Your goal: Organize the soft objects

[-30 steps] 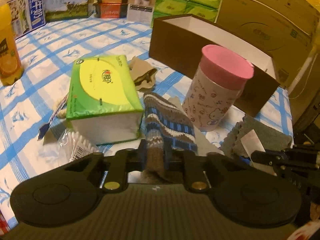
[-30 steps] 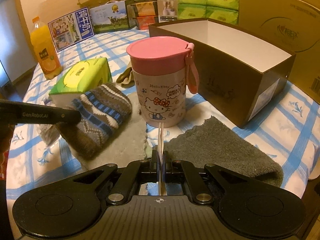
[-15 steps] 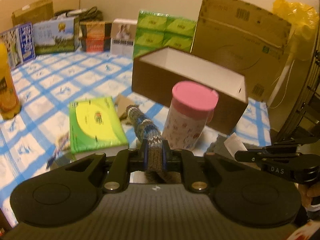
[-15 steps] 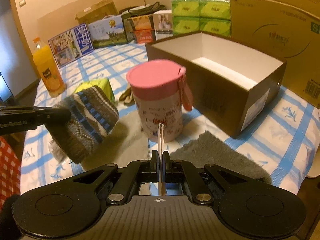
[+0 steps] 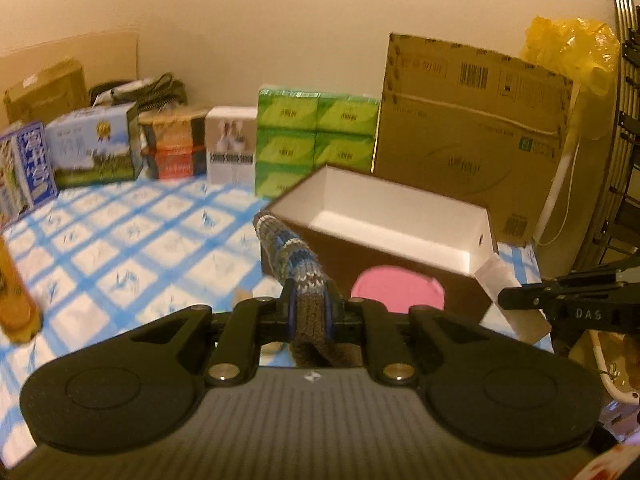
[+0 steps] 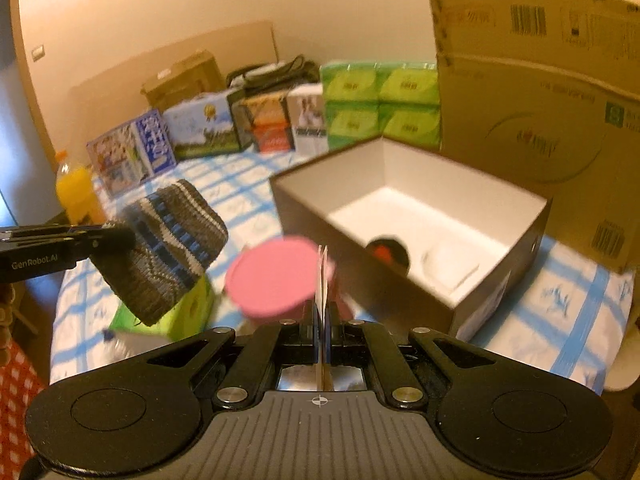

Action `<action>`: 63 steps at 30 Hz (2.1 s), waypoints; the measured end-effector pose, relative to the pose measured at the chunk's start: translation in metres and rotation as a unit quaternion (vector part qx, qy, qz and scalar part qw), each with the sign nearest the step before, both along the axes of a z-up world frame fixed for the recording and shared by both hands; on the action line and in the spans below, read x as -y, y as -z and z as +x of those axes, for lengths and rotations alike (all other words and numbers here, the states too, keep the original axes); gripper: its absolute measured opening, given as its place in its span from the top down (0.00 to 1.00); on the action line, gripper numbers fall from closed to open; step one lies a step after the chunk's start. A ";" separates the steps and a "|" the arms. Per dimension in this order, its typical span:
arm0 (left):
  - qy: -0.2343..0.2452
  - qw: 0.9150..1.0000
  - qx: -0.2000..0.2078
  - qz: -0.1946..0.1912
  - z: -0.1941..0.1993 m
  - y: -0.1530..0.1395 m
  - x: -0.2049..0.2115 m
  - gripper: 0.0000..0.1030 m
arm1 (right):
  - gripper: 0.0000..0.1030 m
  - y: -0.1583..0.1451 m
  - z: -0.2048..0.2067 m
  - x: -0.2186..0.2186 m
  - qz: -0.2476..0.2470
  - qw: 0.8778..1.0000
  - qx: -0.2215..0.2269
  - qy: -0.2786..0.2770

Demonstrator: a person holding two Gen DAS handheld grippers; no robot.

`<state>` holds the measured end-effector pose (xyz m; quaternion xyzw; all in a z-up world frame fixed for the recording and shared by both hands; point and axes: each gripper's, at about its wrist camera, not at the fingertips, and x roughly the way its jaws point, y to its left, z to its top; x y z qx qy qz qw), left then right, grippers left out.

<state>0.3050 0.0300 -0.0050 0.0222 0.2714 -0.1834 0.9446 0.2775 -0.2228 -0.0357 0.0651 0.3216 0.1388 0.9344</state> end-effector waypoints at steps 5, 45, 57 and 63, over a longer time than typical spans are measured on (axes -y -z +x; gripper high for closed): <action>0.019 1.000 0.014 0.002 0.031 -0.013 0.015 0.89 | 0.97 -0.013 0.024 0.009 0.001 1.000 0.020 0.010; 0.084 0.993 -0.034 0.075 0.266 0.058 0.139 0.67 | 0.97 0.053 0.225 0.079 0.010 0.998 -0.043 0.049; 0.067 0.994 -0.053 0.075 0.264 0.062 0.119 0.65 | 0.82 0.049 0.239 0.074 0.035 0.997 -0.024 0.064; 0.056 0.995 -0.060 0.060 0.257 0.059 0.109 0.53 | 0.30 0.040 0.233 0.078 0.040 0.995 0.020 0.090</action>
